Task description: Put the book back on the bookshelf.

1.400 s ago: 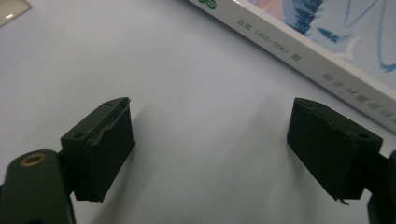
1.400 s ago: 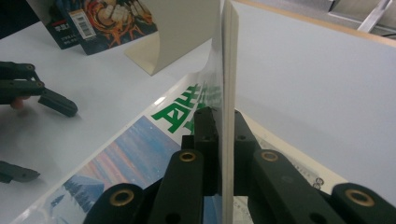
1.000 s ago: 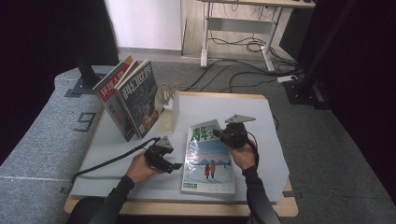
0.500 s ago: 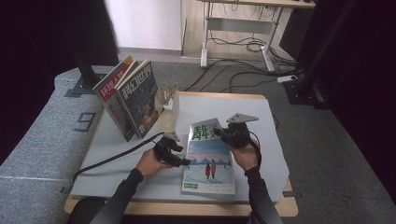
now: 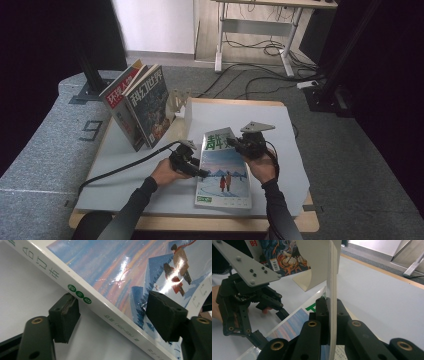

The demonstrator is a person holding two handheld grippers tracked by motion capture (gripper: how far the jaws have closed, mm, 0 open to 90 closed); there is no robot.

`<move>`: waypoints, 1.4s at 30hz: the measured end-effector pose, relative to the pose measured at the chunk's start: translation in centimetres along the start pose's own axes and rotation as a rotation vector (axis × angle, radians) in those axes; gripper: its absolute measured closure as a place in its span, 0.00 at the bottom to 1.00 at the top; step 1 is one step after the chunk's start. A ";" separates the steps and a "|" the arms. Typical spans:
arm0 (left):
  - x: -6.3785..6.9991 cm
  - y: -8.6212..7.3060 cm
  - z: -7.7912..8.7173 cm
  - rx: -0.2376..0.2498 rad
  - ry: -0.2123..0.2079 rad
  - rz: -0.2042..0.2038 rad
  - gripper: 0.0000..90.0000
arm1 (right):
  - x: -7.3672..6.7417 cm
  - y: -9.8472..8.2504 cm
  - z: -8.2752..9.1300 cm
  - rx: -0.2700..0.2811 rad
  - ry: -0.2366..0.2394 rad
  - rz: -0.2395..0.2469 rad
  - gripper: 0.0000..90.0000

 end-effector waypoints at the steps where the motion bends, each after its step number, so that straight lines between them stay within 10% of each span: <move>1: 0.0 0.0 0.0 -0.001 -0.003 0.003 0.33 | 0.0 0.0 0.0 0.002 0.001 0.000 0.94; 42: 0.3 0.2 1.4 0.004 0.032 0.026 0.53 | -0.1 -0.3 1.0 0.018 0.042 -0.002 0.93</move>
Point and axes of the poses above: each handheld gripper's, and its own axes: z roughly backward along the jaws, y roughly out of its top, x roughly to its right, the point moved 10 cm from there along -z, roughly forward along the jaws, and after that the axes turned 10 degrees about x, right-handed, at the moved point
